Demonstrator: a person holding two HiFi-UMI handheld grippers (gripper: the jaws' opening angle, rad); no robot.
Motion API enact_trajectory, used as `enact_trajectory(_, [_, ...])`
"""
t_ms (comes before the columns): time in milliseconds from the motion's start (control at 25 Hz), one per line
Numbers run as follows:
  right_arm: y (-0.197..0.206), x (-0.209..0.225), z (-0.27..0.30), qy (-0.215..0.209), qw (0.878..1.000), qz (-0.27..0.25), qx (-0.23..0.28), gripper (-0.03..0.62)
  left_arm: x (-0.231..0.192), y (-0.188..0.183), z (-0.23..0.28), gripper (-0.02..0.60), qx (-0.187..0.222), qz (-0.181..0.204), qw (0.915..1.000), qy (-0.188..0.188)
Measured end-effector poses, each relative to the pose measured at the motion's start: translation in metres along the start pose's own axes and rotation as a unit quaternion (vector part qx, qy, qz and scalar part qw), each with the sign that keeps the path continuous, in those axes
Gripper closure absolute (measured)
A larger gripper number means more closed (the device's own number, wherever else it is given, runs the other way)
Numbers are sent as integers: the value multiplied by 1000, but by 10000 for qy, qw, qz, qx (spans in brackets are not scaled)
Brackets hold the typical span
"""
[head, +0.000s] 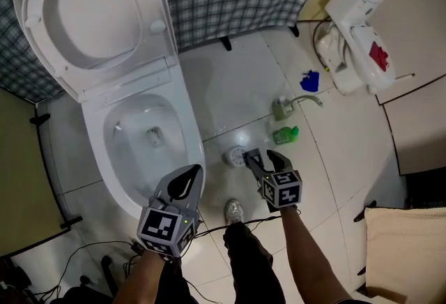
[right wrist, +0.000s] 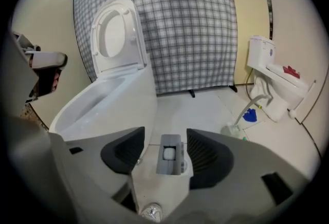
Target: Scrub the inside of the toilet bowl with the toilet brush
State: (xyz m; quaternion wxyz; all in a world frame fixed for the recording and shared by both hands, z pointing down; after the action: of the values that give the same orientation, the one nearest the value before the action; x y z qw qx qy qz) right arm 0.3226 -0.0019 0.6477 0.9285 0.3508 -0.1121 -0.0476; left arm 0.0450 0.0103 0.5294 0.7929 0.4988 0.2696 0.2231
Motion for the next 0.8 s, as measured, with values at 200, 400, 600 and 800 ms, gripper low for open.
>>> enact_trajectory(200, [16,9,41,108,9994,-8,-337,321,-2,14,8,571,-10,-53,10000,23])
enact_trajectory(400, [31,12,71,244,9972,-10,-713,287,-7,22,15,571,-29,-71,10000,32])
enact_trajectory(600, [42,16,83,287,9950,19,-955,296,-5,22,18,571,-67,-144,9999,62])
enact_trajectory(800, [40,16,85,363,9948,-92,-943,381,-13,22,18,571,-91,-206,9997,-28])
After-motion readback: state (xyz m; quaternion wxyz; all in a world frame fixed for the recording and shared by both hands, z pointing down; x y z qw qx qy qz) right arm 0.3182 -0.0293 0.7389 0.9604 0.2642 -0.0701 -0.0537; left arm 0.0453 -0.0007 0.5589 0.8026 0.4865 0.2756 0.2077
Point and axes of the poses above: the fingertips, and each gripper's own axes: z forward along the fingers, x to its right, y out of its underside, the point moved 9 cm from there along -z, backward along the fingers, and after that the axes turned 8 degrees about z, right-handed, at the moved point
